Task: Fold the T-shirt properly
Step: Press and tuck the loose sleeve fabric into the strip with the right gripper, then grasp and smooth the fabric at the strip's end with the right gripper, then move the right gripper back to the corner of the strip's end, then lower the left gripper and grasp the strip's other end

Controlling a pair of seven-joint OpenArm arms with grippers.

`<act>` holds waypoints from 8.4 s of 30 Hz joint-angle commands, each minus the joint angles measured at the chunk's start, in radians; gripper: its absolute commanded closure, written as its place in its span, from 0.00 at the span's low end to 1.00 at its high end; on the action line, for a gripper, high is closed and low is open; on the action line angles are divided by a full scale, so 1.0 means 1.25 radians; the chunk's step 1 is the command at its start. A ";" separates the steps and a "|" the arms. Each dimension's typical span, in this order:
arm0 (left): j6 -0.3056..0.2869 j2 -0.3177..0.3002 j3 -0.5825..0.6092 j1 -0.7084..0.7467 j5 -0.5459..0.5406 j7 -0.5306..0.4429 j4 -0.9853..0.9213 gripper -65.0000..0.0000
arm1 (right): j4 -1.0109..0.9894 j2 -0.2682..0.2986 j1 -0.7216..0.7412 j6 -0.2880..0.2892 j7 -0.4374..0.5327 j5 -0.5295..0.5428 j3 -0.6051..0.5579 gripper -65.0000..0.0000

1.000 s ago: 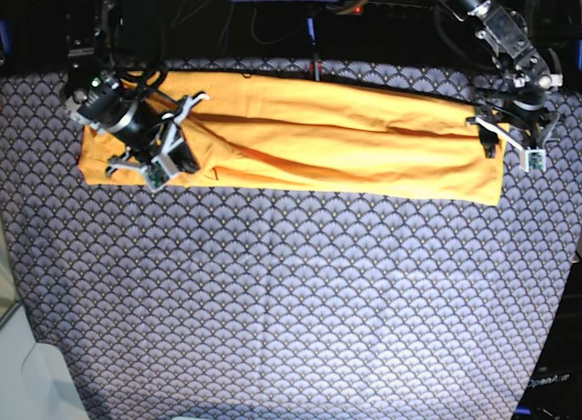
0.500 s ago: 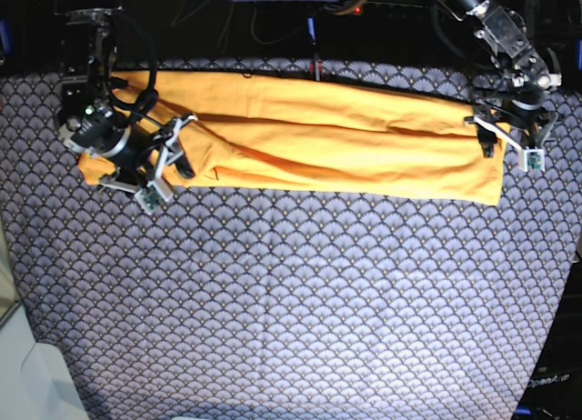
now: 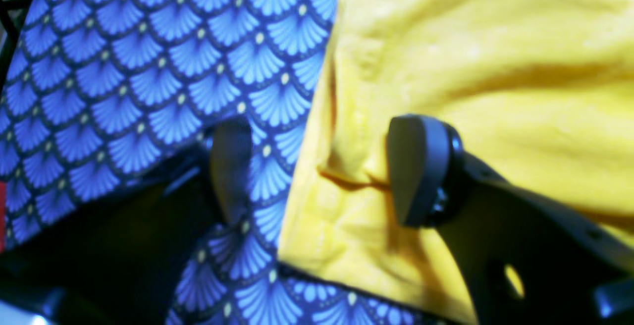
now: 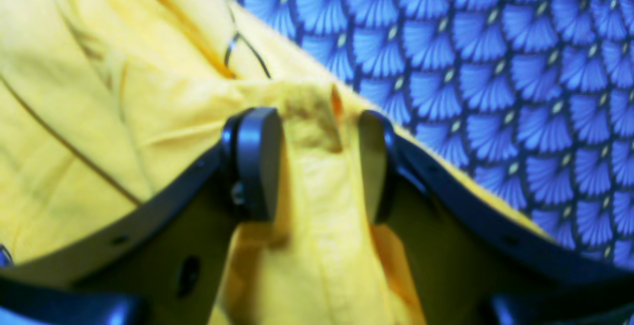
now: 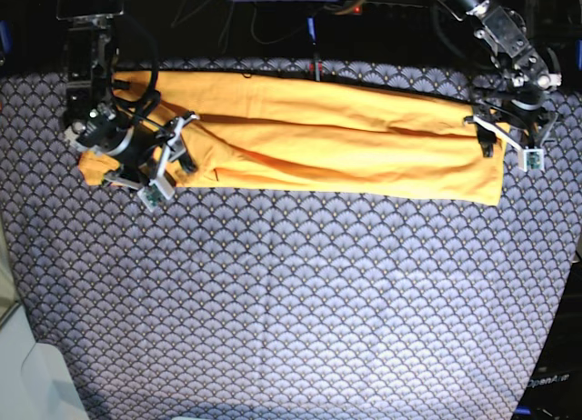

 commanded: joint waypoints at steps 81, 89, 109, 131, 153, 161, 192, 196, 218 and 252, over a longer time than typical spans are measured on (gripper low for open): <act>0.002 0.003 0.001 -0.009 -0.010 -0.018 0.015 0.35 | 0.253 -0.039 -0.265 0.000 0.152 0.010 0.088 0.62; 0.002 0.003 0.001 -0.009 -0.010 -0.018 0.014 0.35 | 0.253 -0.035 -0.215 0.000 0.148 0.008 0.081 0.62; 0.002 0.003 0.001 -0.010 -0.010 -0.018 0.013 0.35 | 0.248 -0.052 -0.197 0.000 0.148 -0.106 0.007 0.62; 0.002 0.002 0.000 -0.010 -0.010 -0.018 0.013 0.35 | 0.171 -0.052 -0.163 0.000 0.151 -0.108 0.006 1.00; 0.002 0.003 0.000 -0.010 -0.010 -0.018 0.013 0.35 | 0.205 -0.052 -0.354 0.000 0.293 -0.108 0.001 1.00; 0.002 0.003 0.000 -0.010 -0.010 -0.018 0.014 0.35 | 0.184 -0.052 -0.380 0.000 0.303 -0.108 -0.026 1.00; 0.002 0.003 0.001 -0.010 -0.011 -0.020 0.013 0.35 | 0.164 -0.046 -0.384 0.000 0.310 -0.108 0.168 0.52; 0.002 0.003 0.001 -0.010 -0.011 -0.020 0.013 0.35 | 0.164 -0.033 -0.368 0.000 0.310 -0.108 0.218 0.52; 0.002 0.000 0.000 -0.026 -0.011 -0.018 0.013 0.35 | 0.153 -0.025 -0.287 0.000 0.304 -0.108 0.368 0.52; 0.002 -0.013 -0.003 -0.064 -0.010 -0.012 -0.024 0.35 | -0.055 -0.019 -0.219 0.000 0.311 -0.108 0.314 0.52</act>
